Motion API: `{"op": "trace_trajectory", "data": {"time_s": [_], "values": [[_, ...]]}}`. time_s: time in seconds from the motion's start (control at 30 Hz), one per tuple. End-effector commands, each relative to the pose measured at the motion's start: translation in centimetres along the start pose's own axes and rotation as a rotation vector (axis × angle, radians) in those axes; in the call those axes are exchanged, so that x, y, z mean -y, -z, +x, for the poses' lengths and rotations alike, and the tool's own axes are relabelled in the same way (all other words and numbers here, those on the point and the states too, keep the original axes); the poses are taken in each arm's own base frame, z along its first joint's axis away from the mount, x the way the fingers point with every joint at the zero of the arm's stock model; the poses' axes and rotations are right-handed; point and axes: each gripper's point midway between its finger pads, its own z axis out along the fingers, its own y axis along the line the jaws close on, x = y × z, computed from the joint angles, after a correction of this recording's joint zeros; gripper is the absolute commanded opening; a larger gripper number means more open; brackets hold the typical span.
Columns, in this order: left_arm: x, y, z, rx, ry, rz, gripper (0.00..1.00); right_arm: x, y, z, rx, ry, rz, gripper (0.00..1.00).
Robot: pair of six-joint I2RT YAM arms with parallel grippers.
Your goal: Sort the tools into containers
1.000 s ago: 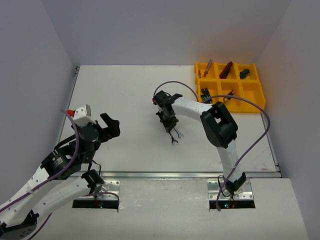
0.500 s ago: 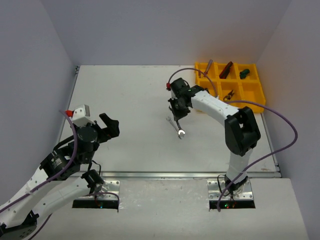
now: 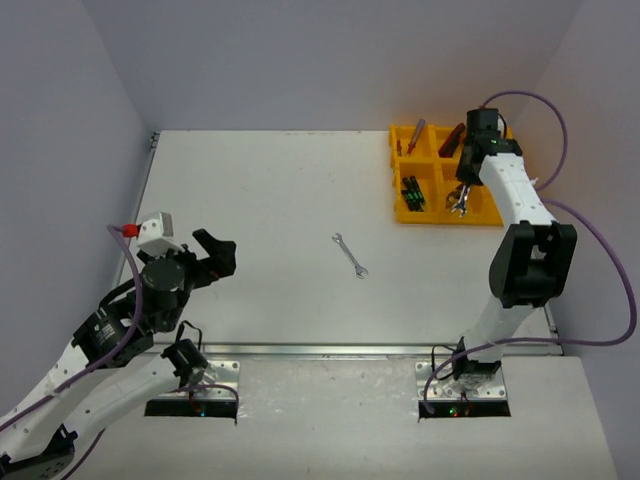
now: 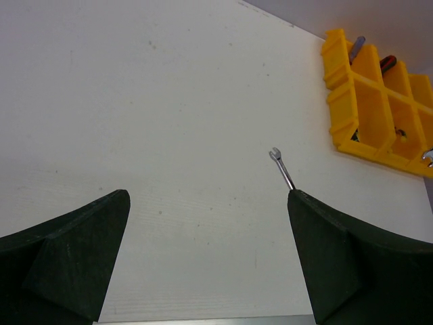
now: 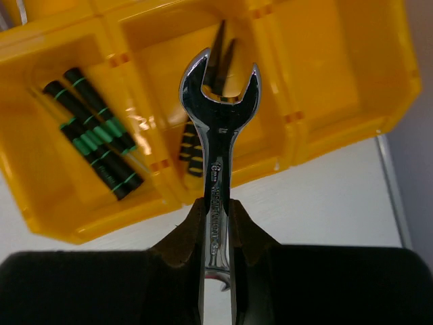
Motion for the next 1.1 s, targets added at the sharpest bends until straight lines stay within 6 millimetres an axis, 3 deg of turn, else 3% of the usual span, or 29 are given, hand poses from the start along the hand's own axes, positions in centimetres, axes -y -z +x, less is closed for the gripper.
{"op": "trace_trajectory", "data": {"time_s": [0.0, 0.13, 0.27, 0.47, 0.77, 1.07], "values": [[0.8, 0.3, -0.9, 0.036, 0.024, 0.050, 1.00, 3.7, -0.8, -5.5, 0.136, -0.088, 0.146, 0.00], [1.0, 0.4, -0.9, 0.034, 0.023, 0.064, 1.00, 6.6, -2.4, -7.7, 0.167, -0.115, 0.239, 0.00], [1.1, 0.5, -0.9, 0.035, 0.020, 0.077, 1.00, 7.8, -4.4, -8.7, 0.193, -0.084, 0.306, 0.00], [1.2, 0.5, -0.9, 0.035, 0.022, 0.084, 1.00, 9.8, -5.5, -9.9, 0.260, -0.081, 0.389, 0.00], [1.4, 0.3, -0.8, 0.031, 0.014, 0.086, 1.00, 11.3, -7.3, -10.2, 0.285, -0.062, 0.468, 0.00], [1.5, 0.1, -0.6, 0.021, 0.003, 0.080, 1.00, 11.4, -9.2, -9.7, 0.316, -0.065, 0.487, 0.00]]}}
